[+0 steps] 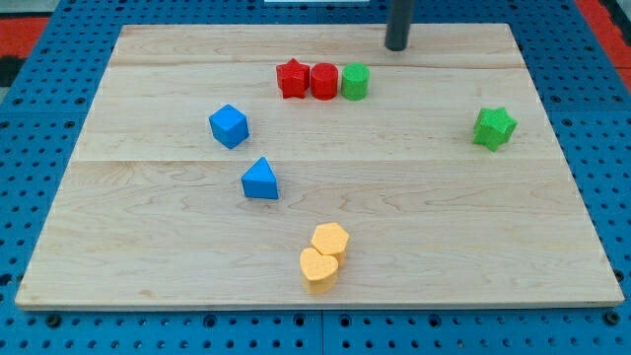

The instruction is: Point at the green star

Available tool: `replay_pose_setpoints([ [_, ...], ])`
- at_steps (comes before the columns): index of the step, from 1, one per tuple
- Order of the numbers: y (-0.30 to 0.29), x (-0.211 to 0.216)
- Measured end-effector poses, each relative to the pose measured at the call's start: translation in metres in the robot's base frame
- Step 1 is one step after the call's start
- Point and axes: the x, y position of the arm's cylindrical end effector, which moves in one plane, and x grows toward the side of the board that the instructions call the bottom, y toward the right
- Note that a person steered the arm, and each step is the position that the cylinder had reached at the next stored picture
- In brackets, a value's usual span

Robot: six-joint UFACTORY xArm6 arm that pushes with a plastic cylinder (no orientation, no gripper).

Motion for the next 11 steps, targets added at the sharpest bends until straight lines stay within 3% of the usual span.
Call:
replay_pose_setpoints([
  [3,0.118,0.012],
  [6,0.188,0.085],
  [9,0.193,0.185],
  [11,0.175,0.192],
])
